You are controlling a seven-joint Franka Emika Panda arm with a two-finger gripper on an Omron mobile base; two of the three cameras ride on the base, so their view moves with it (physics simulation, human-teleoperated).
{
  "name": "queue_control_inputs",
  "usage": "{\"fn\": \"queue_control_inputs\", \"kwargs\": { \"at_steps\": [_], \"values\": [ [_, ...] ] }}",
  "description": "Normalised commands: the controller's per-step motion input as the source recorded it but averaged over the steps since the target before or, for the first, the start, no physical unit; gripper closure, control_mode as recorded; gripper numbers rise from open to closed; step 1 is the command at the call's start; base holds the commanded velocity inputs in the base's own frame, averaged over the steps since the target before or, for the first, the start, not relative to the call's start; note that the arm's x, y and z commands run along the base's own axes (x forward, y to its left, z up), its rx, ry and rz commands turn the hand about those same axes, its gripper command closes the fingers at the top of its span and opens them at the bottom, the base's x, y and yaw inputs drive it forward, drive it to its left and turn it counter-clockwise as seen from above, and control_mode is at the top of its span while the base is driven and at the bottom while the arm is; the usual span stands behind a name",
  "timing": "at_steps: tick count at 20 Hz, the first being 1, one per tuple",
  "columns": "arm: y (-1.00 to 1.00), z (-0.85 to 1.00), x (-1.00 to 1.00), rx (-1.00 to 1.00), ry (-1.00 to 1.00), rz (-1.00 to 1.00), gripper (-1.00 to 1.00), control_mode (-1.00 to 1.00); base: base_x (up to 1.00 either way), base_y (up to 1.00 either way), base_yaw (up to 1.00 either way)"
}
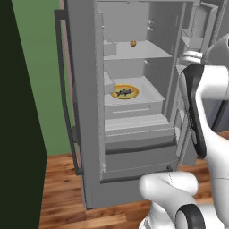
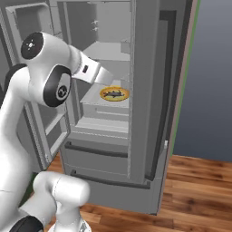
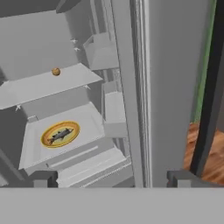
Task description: Retrieve the fish from the fridge and place it on the saucepan with marinade on the stove.
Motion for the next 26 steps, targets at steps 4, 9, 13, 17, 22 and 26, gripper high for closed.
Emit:
{"fn": "queue_control_inputs", "kwargs": {
  "at_steps": [4,9,13,17,22,26],
  "values": [
    [0.16,0.0,0.49,-0.06,-0.01,0.0,-1.0,-1.0,0.0,0.0,0.0],
    [0.13,-0.02,0.63,-0.04,0.0,-0.02,-1.0,-1.0,0.0,0.0,0.0],
    [0.07,-0.05,0.69,-0.04,0.0,-0.02,-1.0,-1.0,0.0,0.0,0.0],
    [0.0,-0.11,0.75,-0.04,0.0,0.0,-1.0,-1.0,0.0,0.0,0.0],
    [0.0,-0.19,0.8,-0.05,0.0,0.0,-1.0,-1.0,0.0,0.0,0.0],
    [0.0,-0.27,0.8,-0.06,0.0,0.0,-1.0,-1.0,0.0,0.0,0.0]
  ]
}}
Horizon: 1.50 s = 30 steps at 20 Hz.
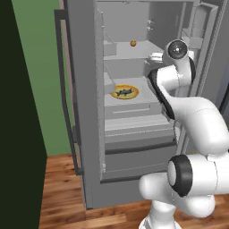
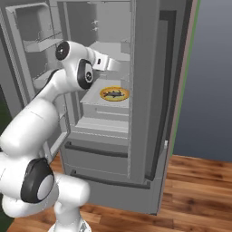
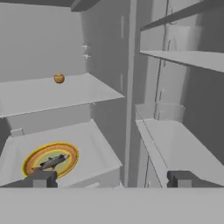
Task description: Retrieve the fish from the fridge and place it on the saucepan with marinade on the stove.
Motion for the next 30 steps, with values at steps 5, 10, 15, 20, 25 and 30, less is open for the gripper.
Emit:
{"fn": "queue_control_inputs", "kwargs": {
  "at_steps": [5,10,15,20,25,30],
  "values": [
    [-0.06,-0.16,0.7,-0.01,0.0,0.0,-1.0,-1.0,0.0,0.0,0.0],
    [-0.3,-0.19,0.51,-0.03,0.0,-0.03,-1.0,-1.0,0.0,0.0,0.0],
    [-0.6,-0.2,0.25,-0.04,0.01,-0.16,-1.0,-1.0,0.0,0.0,0.0],
    [-0.93,-0.2,0.01,-0.01,0.06,-0.27,-1.0,-1.0,0.0,0.0,0.0],
    [-1.0,-0.21,0.0,0.0,0.09,-0.31,-1.0,-1.0,0.0,0.0,0.0],
    [-1.0,-0.17,-0.21,0.0,0.06,-0.33,-1.0,-1.0,0.0,0.0,0.0]
  ]
}}
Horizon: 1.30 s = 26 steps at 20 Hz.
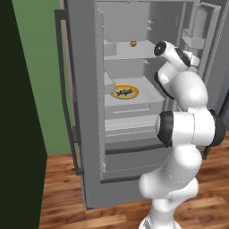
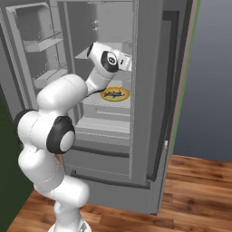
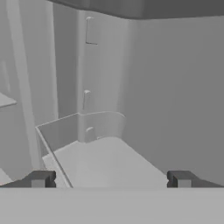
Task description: Retrieve the fish from the fridge and place it on the saucepan with marinade on the stove.
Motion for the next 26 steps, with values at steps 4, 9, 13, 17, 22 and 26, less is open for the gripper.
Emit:
{"fn": "queue_control_inputs", "kwargs": {
  "at_steps": [4,9,13,17,22,26],
  "values": [
    [-1.0,-0.19,-0.43,0.0,0.02,-0.33,-1.0,-1.0,0.0,0.0,0.0],
    [-0.47,-0.11,-0.19,0.0,0.02,-0.13,-1.0,-1.0,0.0,0.0,0.0],
    [-0.22,0.0,-0.26,0.0,0.01,0.0,-1.0,-1.0,0.0,0.0,0.0],
    [-0.9,-0.03,-0.96,0.0,-0.02,0.0,-1.0,-1.0,0.0,0.0,0.0],
    [-1.0,-0.05,-1.0,0.0,-0.01,-0.02,-1.0,-1.0,0.0,0.0,0.0],
    [-1.0,-0.17,-1.0,0.0,0.0,-0.01,-1.0,-1.0,0.0,0.0,0.0]
  ]
}}
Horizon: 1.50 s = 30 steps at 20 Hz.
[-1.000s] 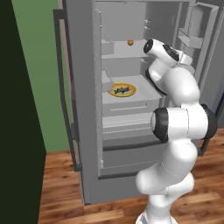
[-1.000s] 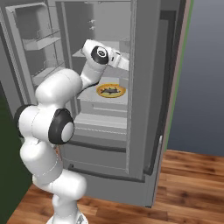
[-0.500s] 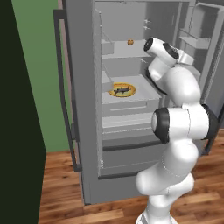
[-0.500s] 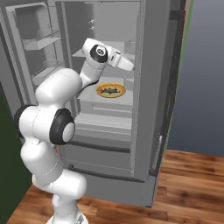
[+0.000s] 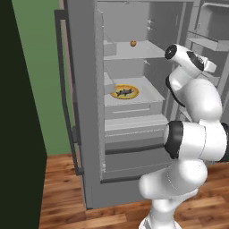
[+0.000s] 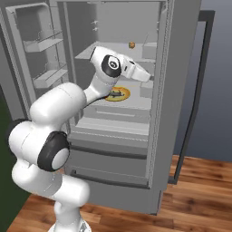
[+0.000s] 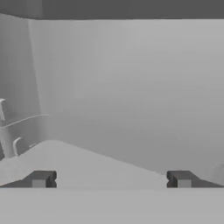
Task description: Retrieve the fish from the fridge and place it on the saucepan with marinade on the stove.
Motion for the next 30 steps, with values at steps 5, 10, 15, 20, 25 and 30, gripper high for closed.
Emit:
{"fn": "queue_control_inputs", "kwargs": {
  "at_steps": [5,10,15,20,25,30],
  "values": [
    [-0.66,-0.1,-0.3,0.0,0.01,0.0,-1.0,-1.0,0.0,0.0,0.0],
    [0.57,0.08,-0.27,0.0,0.11,0.11,-1.0,-1.0,0.0,0.0,0.0],
    [1.0,0.46,-0.5,0.0,0.18,0.32,-1.0,-1.0,0.0,0.0,0.0],
    [0.92,0.24,-0.59,0.0,0.22,0.46,-1.0,-1.0,0.0,0.0,0.0],
    [0.42,-0.32,-0.47,0.1,0.23,0.47,-1.0,-1.0,0.0,0.0,0.0],
    [0.09,-0.42,-0.27,0.42,0.01,0.19,-1.0,-1.0,0.0,0.0,0.0]
  ]
}}
